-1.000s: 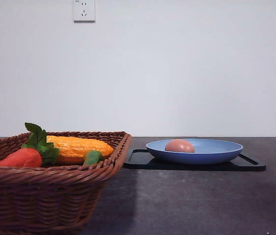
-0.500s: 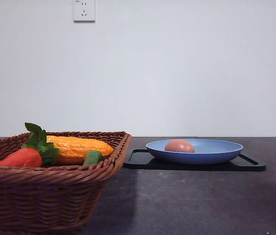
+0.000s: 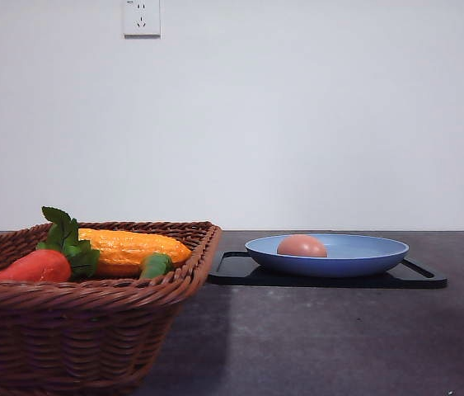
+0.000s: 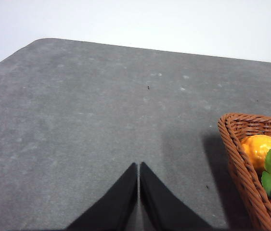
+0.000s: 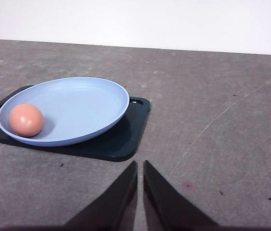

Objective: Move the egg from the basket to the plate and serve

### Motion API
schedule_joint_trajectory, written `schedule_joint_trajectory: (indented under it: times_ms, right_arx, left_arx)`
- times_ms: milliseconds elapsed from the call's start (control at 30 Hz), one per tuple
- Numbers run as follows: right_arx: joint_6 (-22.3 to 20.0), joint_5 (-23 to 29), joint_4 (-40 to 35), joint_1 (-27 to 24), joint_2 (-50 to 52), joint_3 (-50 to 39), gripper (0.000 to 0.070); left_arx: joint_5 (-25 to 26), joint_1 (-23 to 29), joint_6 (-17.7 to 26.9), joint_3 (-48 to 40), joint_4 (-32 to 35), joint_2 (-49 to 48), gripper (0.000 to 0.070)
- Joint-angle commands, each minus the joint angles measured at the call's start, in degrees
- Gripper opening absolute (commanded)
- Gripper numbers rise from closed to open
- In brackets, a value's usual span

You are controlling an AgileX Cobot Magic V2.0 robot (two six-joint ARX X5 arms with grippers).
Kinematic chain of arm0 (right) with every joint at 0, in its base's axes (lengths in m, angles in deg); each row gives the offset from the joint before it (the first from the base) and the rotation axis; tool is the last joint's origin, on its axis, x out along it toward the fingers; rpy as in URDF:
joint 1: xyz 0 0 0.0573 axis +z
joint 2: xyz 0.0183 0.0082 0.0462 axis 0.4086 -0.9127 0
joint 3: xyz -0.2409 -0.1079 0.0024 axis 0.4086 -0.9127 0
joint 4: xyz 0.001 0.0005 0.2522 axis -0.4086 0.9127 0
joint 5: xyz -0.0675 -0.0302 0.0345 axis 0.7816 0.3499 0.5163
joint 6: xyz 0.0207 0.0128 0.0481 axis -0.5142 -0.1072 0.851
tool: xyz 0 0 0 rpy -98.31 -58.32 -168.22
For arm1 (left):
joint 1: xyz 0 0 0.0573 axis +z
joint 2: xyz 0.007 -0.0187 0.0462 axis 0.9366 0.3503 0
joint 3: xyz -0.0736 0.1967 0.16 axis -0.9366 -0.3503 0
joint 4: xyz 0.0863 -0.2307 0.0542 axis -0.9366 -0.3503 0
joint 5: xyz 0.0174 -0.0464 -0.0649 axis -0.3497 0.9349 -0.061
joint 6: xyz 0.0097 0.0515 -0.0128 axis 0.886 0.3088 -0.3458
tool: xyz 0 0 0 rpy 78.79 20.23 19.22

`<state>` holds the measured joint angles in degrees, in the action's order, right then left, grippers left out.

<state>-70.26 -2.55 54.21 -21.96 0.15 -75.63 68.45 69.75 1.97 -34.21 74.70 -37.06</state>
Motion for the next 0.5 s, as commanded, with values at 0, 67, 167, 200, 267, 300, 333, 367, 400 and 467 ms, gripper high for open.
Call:
schedule_joint_trajectory:
  times_ms: [0,67,167,200,267,300,333,367,400,467]
  right_arx:
    - [0.61,0.09,-0.04,-0.03,0.17,-0.42,0.0000]
    - [0.61,0.09,-0.04,-0.02,0.17,-0.42,0.0000]
    - [0.61,0.09,-0.04,-0.03,0.17,-0.42,0.0000]
    - [0.61,0.09,-0.04,-0.04,0.17,-0.42,0.0000]
    - [0.61,0.09,-0.04,-0.02,0.17,-0.42,0.0000]
    - [0.61,0.09,-0.04,-0.02,0.17,-0.42,0.0000]
    - [0.61,0.09,-0.04,-0.03,0.17,-0.42,0.0000]
    - [0.61,0.09,-0.04,-0.04,0.17,-0.42,0.0000]
    - [0.61,0.09,-0.04,-0.02,0.17,-0.42,0.0000]
    - [0.61,0.09,-0.04,-0.02,0.17,-0.42,0.0000]
  left_arx:
    - [0.17,0.11,-0.09,-1.60,-0.24,-0.09,0.0000]
    - [0.17,0.11,-0.09,-1.60,-0.24,-0.09,0.0000]
    - [0.17,0.11,-0.09,-1.60,-0.24,-0.09,0.0000]
    - [0.17,0.11,-0.09,-1.60,-0.22,-0.09,0.0000]
    - [0.17,0.11,-0.08,-1.60,-0.24,-0.09,0.0000]
    - [0.17,0.11,-0.07,-1.60,-0.22,-0.09,0.0000]
    - [0.17,0.11,-0.09,-1.60,-0.22,-0.09,0.0000]
    - [0.17,0.11,-0.08,-1.60,-0.24,-0.09,0.0000]
    - [0.17,0.11,-0.07,-1.60,-0.22,-0.09,0.0000]
    - [0.17,0.11,-0.08,-1.60,-0.24,-0.09,0.0000]
